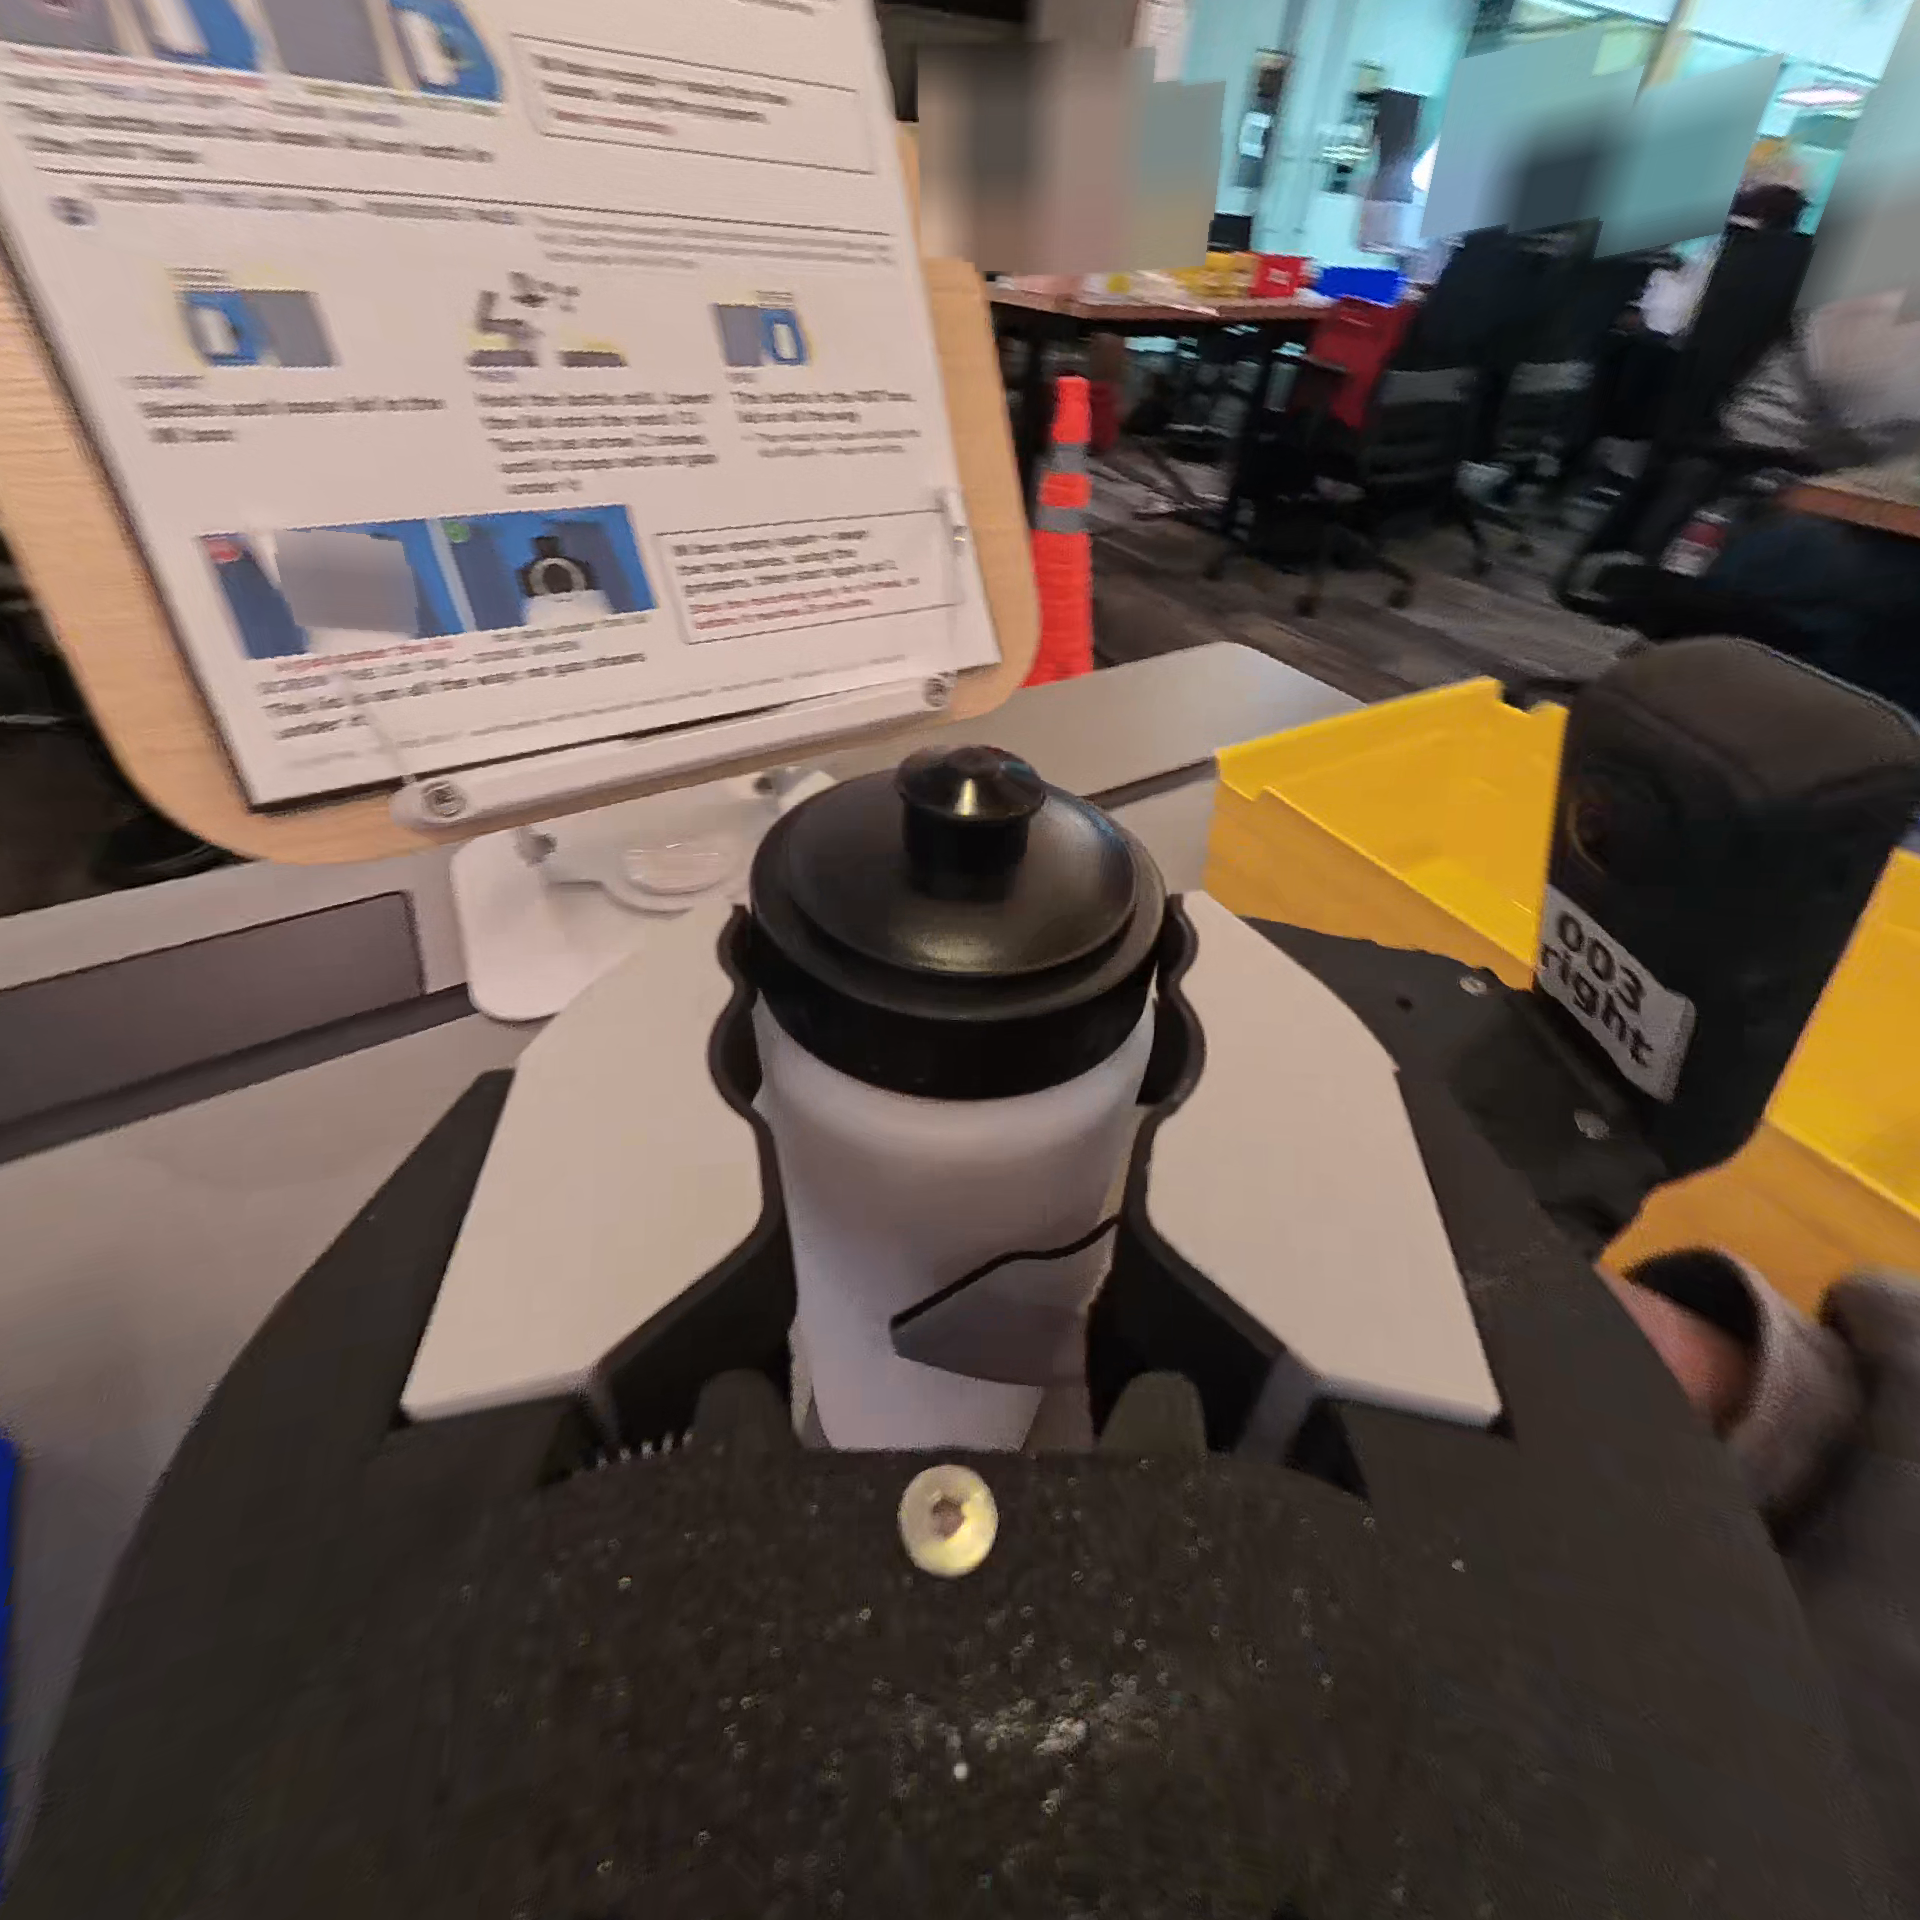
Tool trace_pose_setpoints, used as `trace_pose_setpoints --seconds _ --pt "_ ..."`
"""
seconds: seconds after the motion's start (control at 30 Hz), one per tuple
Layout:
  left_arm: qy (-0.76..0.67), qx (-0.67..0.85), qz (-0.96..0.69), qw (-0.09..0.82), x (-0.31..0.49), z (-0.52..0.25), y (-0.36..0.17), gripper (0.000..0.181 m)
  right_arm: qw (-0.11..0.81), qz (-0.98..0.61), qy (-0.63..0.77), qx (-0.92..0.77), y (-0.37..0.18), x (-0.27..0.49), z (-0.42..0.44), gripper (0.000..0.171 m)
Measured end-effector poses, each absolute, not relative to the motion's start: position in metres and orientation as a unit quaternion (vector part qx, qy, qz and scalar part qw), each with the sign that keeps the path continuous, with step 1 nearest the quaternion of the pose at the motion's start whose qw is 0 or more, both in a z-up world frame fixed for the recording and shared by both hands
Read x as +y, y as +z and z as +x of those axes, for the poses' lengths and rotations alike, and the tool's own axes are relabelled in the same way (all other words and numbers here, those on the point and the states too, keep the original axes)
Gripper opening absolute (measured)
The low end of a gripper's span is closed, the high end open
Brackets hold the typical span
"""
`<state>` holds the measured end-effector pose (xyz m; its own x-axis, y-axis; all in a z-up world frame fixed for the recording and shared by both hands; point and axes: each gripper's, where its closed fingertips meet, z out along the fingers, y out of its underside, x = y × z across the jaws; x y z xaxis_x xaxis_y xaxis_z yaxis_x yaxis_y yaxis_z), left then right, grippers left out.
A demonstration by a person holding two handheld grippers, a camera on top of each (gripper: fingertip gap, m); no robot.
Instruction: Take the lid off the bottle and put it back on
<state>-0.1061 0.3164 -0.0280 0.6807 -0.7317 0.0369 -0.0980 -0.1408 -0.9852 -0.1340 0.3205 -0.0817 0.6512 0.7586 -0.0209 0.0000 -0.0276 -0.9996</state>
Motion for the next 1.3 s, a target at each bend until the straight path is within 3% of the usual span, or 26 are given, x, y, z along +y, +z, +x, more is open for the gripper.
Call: trace_pose_setpoints --seconds 0.4,1.0,1.3 --pt "-0.372 0.513 -0.649 0.422 0.308 -0.105 -0.033 0.073 0.638 -0.639 0.315 -0.293 -0.081 0.321 -0.135 0.084" --pt "-0.502 0.777 -0.343 0.162 0.300 -0.120 -0.035 0.071 0.636 -0.633 0.323 -0.299 -0.081 0.318 -0.138 0.084" --pt "-0.503 0.798 -0.304 0.137 0.303 -0.121 -0.034 0.071 0.634 -0.639 0.319 -0.297 -0.081 0.319 -0.137 0.084"
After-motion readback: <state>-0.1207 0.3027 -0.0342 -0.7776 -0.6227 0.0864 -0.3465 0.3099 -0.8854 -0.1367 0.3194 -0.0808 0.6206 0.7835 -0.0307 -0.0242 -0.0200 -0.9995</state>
